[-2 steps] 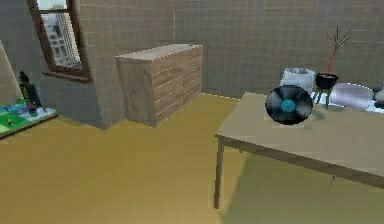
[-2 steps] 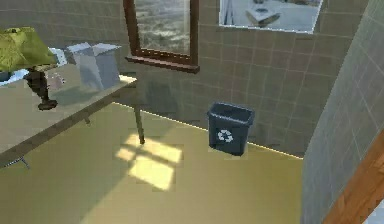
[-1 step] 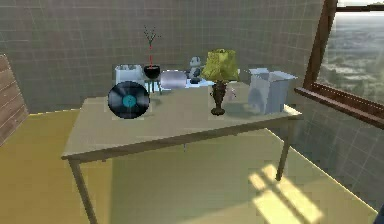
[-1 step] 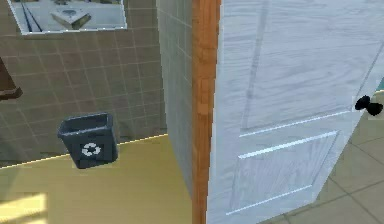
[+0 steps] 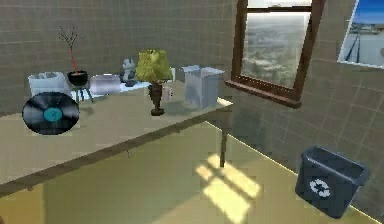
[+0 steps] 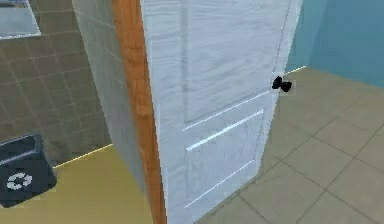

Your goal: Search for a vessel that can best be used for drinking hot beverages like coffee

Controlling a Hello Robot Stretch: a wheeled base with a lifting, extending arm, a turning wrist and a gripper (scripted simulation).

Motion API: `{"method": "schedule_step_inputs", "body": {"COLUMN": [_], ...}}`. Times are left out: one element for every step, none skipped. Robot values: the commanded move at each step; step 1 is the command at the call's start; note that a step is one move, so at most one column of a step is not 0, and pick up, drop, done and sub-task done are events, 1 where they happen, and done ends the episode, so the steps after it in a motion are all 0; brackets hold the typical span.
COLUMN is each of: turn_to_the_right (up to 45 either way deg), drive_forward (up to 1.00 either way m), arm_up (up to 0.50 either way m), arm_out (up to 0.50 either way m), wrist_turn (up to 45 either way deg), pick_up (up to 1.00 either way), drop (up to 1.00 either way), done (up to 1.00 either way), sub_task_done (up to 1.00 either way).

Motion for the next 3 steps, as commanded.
{"method": "schedule_step_inputs", "body": {"turn_to_the_right": [0.0,45.0,9.0], "drive_forward": [0.65,0.0,0.0], "arm_up": [0.0,0.0,0.0], "arm_out": [0.0,0.0,0.0], "wrist_turn": [0.0,0.0,0.0], "pick_up": [0.0,0.0,0.0], "drop": [0.0,0.0,0.0], "done": [0.0,0.0,0.0], "sub_task_done": [0.0,0.0,0.0]}}
